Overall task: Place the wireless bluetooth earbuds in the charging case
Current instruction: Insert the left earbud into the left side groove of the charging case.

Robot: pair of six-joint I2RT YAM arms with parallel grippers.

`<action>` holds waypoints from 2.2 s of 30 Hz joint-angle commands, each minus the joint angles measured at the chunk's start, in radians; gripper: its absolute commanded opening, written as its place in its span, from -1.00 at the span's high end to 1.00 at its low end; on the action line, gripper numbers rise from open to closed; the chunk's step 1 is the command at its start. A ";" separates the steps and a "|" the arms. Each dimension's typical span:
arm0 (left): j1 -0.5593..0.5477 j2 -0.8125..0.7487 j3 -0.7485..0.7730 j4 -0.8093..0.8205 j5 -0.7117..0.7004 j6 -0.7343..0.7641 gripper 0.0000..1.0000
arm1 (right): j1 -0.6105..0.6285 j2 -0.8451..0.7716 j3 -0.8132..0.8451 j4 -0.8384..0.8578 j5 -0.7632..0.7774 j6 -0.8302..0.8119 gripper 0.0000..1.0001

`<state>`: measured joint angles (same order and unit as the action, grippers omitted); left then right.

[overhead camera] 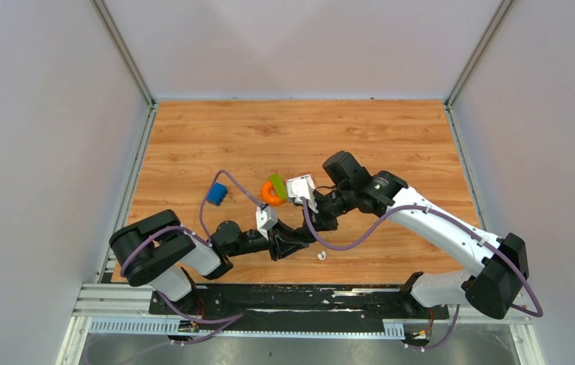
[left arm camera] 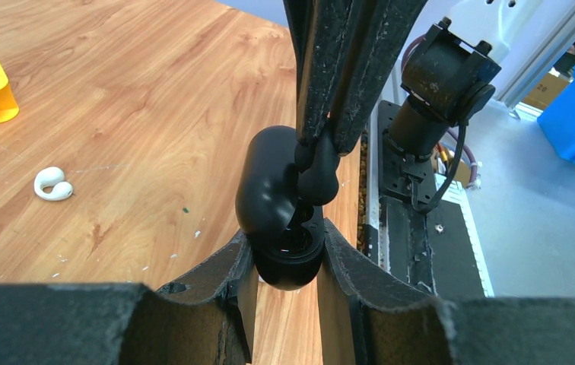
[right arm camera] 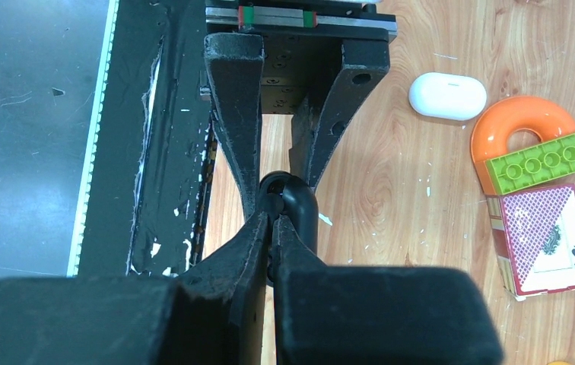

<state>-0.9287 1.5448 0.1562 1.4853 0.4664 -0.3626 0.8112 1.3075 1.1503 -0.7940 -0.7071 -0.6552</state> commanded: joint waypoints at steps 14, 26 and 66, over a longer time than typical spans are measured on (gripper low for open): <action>0.002 -0.010 0.015 0.122 0.014 -0.004 1.00 | 0.009 -0.030 -0.010 0.062 0.073 0.006 1.00; 0.002 -0.006 0.017 0.122 0.008 -0.012 1.00 | 0.009 -0.055 0.050 -0.035 -0.037 -0.015 1.00; 0.006 -0.026 0.010 0.123 0.009 -0.019 0.99 | 0.022 0.030 -0.024 0.074 0.009 0.026 1.00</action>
<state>-0.9268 1.5444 0.1562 1.4860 0.4698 -0.3809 0.8246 1.3331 1.1378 -0.7681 -0.6968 -0.6449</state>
